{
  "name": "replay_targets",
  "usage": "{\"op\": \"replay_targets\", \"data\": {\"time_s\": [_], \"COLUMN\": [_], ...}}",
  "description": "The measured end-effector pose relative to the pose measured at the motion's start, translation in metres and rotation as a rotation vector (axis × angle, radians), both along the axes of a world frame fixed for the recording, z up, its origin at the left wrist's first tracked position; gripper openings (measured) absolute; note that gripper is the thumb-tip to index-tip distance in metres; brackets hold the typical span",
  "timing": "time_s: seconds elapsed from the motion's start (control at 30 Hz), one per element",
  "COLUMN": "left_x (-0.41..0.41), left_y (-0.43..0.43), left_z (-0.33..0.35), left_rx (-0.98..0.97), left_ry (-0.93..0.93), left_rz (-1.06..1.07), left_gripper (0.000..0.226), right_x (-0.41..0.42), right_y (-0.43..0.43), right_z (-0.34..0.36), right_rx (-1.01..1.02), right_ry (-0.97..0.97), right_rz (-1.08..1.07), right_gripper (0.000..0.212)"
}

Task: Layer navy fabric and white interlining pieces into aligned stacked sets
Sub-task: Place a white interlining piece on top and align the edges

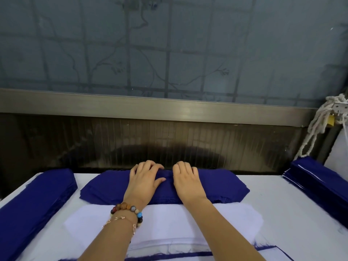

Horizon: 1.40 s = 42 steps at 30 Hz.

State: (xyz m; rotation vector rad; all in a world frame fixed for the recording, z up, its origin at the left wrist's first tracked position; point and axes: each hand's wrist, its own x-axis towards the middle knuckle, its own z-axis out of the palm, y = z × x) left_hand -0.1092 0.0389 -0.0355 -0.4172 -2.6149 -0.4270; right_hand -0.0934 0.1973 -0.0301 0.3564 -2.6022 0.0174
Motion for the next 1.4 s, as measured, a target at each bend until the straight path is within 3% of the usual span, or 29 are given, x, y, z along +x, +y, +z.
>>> {"op": "replay_targets", "data": {"time_s": [0.1,0.27,0.4,0.73,1.1,1.2,1.4], "left_x": [0.002,0.005,0.007,0.011,0.011,0.011,0.0], "left_y": [-0.001,-0.001,0.0,0.003,0.002,0.001,-0.045], "left_z": [0.0,0.002,0.005,0.011,0.006,0.008,0.034], "left_rx": [0.052,0.071,0.096,0.048,-0.061,-0.032,-0.184], "left_ry": [0.042,0.049,0.049,0.038,0.049,0.011,-0.125], "left_rz": [-0.015,0.001,-0.008,0.026,0.125,0.14,0.12], "left_gripper": [0.027,0.042,0.03,0.006,0.022,0.021,0.03], "right_x": [-0.002,-0.002,0.0,0.006,0.011,0.008,0.005], "right_y": [0.001,0.001,0.001,0.008,0.01,0.012,0.055], "right_z": [-0.003,-0.004,-0.001,0.003,0.005,0.005,0.031], "right_rx": [-0.009,-0.061,-0.072,-0.238,-0.192,-0.159,-0.057], "right_ry": [-0.02,-0.022,-0.007,0.018,-0.007,-0.066,-0.257], "right_rz": [-0.007,0.017,0.021,-0.04,-0.111,-0.153,-0.185], "right_gripper": [0.027,0.026,0.043,0.013,0.023,0.023,0.039]}}
